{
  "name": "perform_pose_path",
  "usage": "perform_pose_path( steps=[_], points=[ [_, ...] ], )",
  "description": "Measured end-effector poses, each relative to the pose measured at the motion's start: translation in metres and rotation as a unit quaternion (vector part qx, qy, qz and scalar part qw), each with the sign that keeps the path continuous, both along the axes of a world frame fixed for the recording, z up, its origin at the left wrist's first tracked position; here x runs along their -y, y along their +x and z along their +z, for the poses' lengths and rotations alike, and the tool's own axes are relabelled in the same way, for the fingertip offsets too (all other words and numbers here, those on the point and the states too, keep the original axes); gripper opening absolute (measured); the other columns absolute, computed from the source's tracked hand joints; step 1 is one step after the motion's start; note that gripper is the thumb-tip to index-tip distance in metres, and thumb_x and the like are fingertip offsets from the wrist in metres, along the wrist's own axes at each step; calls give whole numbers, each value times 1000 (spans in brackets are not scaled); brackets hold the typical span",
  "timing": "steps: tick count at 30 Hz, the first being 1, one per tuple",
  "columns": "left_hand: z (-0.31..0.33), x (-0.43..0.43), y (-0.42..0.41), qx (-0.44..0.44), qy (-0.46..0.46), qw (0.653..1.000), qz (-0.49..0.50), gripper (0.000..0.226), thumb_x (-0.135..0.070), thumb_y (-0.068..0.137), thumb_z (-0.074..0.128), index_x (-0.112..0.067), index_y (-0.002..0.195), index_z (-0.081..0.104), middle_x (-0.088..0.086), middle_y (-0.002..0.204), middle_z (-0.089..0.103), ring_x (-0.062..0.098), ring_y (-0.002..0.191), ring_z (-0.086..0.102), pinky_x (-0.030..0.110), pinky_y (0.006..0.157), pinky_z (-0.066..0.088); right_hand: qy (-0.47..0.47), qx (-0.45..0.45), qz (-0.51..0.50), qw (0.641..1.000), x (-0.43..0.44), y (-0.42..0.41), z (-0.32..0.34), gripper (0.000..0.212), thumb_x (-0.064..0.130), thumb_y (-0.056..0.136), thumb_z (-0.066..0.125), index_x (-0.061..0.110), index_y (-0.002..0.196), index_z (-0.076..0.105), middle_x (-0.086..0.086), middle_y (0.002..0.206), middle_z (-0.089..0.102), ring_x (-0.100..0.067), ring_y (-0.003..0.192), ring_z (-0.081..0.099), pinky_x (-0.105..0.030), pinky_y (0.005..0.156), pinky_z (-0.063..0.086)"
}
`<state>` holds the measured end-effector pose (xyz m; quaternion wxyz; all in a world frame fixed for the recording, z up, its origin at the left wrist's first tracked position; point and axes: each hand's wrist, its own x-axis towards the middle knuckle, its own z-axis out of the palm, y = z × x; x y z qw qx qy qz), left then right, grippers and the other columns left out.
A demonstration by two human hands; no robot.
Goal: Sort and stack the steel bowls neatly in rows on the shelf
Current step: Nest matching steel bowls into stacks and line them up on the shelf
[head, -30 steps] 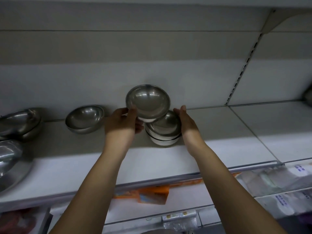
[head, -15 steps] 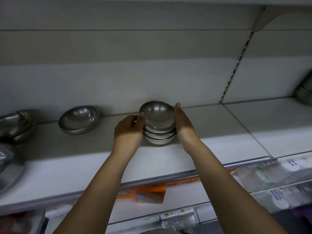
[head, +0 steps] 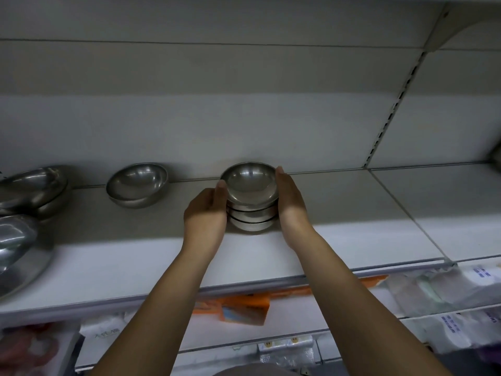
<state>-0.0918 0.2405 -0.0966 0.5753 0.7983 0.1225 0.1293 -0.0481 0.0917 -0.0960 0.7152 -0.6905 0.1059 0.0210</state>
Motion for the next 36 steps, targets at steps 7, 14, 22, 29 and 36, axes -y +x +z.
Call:
perform_pose_path(
  steps=[7,14,22,29,36],
  points=[
    [-5,-47,-14,-4,-82,994,70,37,-80,76,45,-50,66,65,17,101,72,37,99,70,60,94,55,1,15,42,999,-59,0,3,24,50,103,44,35,110,61,24,101,59,8,94,53,-19,78,41],
    [1,-91,-19,-45,-151,975,154,48,-66,96,47,-27,80,70,17,97,76,35,91,73,48,87,61,21,17,43,999,-97,-1,-1,22,45,103,46,32,111,63,20,101,62,-4,99,59,-23,86,42],
    [-13,-143,5,-61,-260,935,234,43,-37,101,63,7,103,66,25,96,73,31,74,74,33,56,63,35,15,39,999,-98,-2,1,34,44,102,48,23,120,68,6,119,70,-12,114,62,-30,103,46],
    [-7,-145,-1,-9,-306,926,222,24,-21,103,61,1,95,65,25,98,72,22,66,74,33,66,64,46,6,40,998,-96,-4,6,30,46,102,48,28,115,69,10,113,70,-7,107,63,-22,88,46],
    [38,-133,-17,47,-322,929,177,24,-24,103,58,-10,85,63,14,74,74,20,61,73,31,66,64,48,-12,41,998,-97,-2,4,46,54,102,44,23,125,69,5,121,71,-13,113,64,-30,102,47]
  ],
)
